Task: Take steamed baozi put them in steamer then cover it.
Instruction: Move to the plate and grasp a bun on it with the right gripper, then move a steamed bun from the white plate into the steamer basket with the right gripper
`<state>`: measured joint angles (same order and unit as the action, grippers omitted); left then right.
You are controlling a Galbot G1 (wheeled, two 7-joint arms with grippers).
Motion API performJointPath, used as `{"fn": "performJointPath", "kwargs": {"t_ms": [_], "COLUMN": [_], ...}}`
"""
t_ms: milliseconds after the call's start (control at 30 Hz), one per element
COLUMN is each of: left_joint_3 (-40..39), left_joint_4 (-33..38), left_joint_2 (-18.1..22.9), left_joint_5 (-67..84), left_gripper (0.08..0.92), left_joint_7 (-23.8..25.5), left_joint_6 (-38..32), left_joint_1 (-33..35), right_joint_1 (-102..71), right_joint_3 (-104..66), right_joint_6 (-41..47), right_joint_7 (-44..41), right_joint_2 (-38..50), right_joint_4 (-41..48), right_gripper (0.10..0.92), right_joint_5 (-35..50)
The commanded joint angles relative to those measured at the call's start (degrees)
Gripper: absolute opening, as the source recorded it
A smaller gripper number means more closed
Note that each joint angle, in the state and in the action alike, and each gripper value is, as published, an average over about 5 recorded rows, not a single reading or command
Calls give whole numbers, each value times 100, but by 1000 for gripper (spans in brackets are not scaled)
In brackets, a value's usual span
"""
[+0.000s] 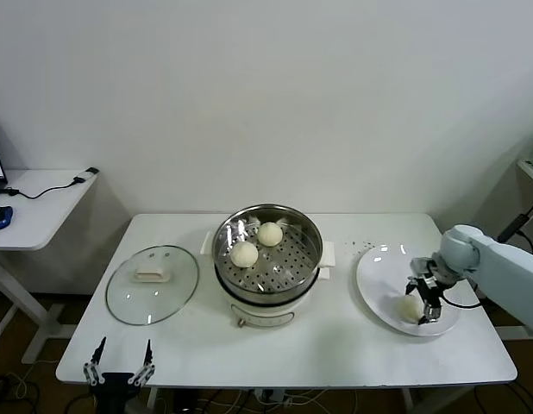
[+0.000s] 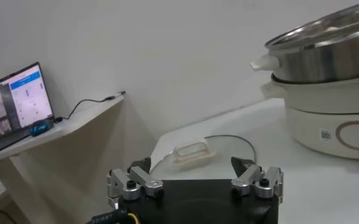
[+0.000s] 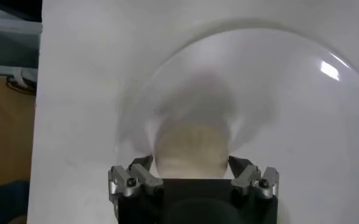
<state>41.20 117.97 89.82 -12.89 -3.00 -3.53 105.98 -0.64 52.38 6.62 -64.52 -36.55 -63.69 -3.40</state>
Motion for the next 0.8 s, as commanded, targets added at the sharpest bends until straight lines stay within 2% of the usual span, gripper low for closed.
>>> {"fn": "performJointPath", "kwargs": {"t_ms": [33, 200, 400, 533, 800], "left_joint_3": [-6, -17, -3, -8, -25], "left_joint_4": [-9, -6, 0, 8, 57], "left_joint_2": [-16, -6, -20, -25, 2], "left_joint_5": [-3, -10, 0, 0, -17], "left_gripper": [823, 823, 823, 823, 823], "left_joint_7": [5, 3, 1, 1, 0], "left_joint_6": [6, 6, 2, -2, 2], "left_joint_1": [-10, -13, 4, 25, 58], "right_joint_1": [5, 156, 803, 2021, 4190], "right_joint_3": [-38, 64, 409, 1161, 2371], "right_joint_6": [-18, -44, -456, -1379, -3165], "right_joint_7": [-15, -62, -199, -513, -1013], "right_joint_2": [-109, -122, -181, -462, -1595], "right_joint_4": [130, 151, 265, 326, 184], "right_gripper": [770, 707, 682, 685, 687], "right_joint_5": [-44, 63, 291, 358, 423]}}
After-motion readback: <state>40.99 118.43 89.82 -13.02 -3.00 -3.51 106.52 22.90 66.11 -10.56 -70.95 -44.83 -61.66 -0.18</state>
